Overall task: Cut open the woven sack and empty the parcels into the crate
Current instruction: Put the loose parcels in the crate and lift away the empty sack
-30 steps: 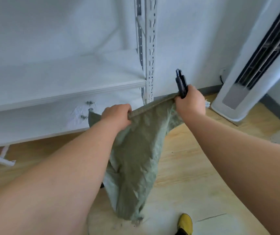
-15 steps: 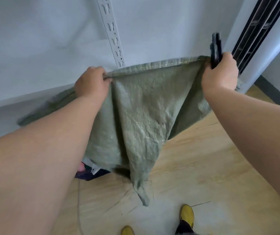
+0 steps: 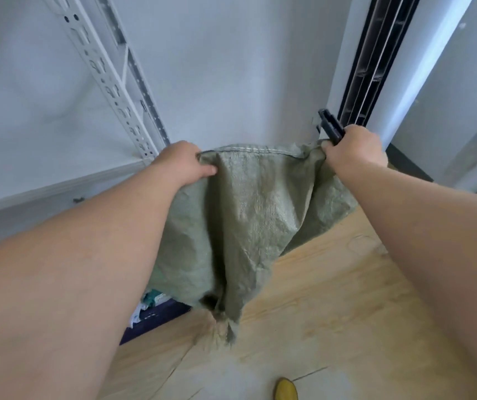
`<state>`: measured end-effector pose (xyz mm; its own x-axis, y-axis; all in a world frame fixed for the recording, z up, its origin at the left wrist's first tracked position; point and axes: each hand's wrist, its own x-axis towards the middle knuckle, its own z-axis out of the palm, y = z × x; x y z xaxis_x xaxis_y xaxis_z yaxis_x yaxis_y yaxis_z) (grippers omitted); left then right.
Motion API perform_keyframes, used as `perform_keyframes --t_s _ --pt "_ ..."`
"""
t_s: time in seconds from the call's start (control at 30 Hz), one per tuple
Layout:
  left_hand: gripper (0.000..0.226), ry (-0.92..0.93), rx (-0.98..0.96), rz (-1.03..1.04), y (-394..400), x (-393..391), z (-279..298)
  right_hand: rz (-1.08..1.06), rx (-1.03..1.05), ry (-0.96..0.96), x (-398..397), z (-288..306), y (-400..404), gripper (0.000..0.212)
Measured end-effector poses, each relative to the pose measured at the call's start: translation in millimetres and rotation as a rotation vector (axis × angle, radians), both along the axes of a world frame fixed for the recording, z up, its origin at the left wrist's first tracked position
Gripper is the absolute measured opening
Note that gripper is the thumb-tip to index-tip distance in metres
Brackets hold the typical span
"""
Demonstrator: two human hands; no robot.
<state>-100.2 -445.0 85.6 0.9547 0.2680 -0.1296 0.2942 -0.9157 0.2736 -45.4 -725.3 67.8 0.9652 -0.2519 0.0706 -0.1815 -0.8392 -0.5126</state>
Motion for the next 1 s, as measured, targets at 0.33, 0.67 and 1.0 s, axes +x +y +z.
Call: perform_keyframes --t_s 0.33,0.67,1.0 --pt "0.027 -0.484 0.086 0.324 5 14 -1 -0.091 0.002 -0.199 -8 -17 -38 0.026" --pt "0.038 0.026 0.203 0.102 64 -41 -57 0.019 -0.038 0.103 -19 -50 17 0.026" --pt "0.046 -0.252 -0.115 -0.195 64 -87 -82 0.565 0.624 0.340 -60 -39 150 0.018"
